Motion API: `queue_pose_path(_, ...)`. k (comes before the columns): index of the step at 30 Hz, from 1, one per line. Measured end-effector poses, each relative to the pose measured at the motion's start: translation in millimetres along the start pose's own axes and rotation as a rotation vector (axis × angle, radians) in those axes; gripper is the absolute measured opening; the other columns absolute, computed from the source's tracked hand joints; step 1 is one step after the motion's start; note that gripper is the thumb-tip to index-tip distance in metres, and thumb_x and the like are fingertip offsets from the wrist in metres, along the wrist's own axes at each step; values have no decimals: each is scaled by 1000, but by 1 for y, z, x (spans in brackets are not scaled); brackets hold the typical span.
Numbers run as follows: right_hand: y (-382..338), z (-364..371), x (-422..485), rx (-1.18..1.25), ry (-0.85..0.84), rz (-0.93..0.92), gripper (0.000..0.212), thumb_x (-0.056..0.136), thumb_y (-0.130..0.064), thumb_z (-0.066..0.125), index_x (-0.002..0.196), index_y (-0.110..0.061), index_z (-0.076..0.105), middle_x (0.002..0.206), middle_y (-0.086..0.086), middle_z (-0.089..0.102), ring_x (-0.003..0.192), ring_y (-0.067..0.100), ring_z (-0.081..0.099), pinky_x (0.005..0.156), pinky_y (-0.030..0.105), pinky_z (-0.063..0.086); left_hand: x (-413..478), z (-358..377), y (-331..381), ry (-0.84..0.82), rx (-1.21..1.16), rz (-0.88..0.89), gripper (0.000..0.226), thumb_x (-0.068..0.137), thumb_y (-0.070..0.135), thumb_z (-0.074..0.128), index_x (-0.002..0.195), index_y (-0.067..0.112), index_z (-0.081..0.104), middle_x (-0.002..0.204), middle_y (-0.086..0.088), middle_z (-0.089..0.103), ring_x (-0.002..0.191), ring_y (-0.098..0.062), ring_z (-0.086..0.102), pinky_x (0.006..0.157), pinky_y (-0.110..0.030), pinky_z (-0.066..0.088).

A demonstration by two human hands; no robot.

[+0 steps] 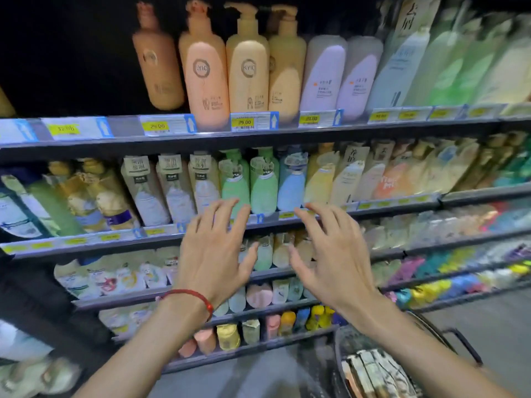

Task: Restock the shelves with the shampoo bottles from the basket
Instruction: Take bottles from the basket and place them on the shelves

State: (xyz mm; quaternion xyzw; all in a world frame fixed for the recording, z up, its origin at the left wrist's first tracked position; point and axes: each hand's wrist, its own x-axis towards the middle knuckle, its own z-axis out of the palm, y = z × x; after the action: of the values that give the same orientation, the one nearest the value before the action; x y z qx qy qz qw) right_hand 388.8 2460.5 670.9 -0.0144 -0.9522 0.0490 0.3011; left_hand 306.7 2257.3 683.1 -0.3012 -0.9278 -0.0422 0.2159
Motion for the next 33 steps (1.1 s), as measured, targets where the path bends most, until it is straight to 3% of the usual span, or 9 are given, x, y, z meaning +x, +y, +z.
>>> queue_pose_path(14,57,-31,-212,-119,-206,250,58,93,-52,56,139,-17,60,140,6,59,132,28,49,112,45,40,-115,37,139,-291,-88,313,66,91,59,41,142,18,52,140,-10,56,127,-33,52,102,-48,45)
queue_pose_path(20,142,-45,-275,-63,-144,226,53,95,-45,63,136,-12,66,137,9,64,131,30,53,112,44,39,-118,59,235,-345,-76,331,65,92,60,39,141,19,51,138,-11,55,128,-34,50,101,-51,46)
queue_pose_path(26,245,-70,-323,-84,-275,183,55,94,-46,63,139,-14,64,141,9,62,134,32,51,115,44,32,-116,81,349,-422,-71,282,67,93,62,38,143,21,51,141,-9,54,132,-33,48,104,-51,43)
queue_pose_path(33,333,-66,-348,-81,-415,144,55,93,-46,59,140,-17,60,142,8,60,135,33,51,114,49,38,-111,110,422,-514,-47,244,66,89,61,49,140,18,57,139,-11,58,126,-35,53,100,-54,47)
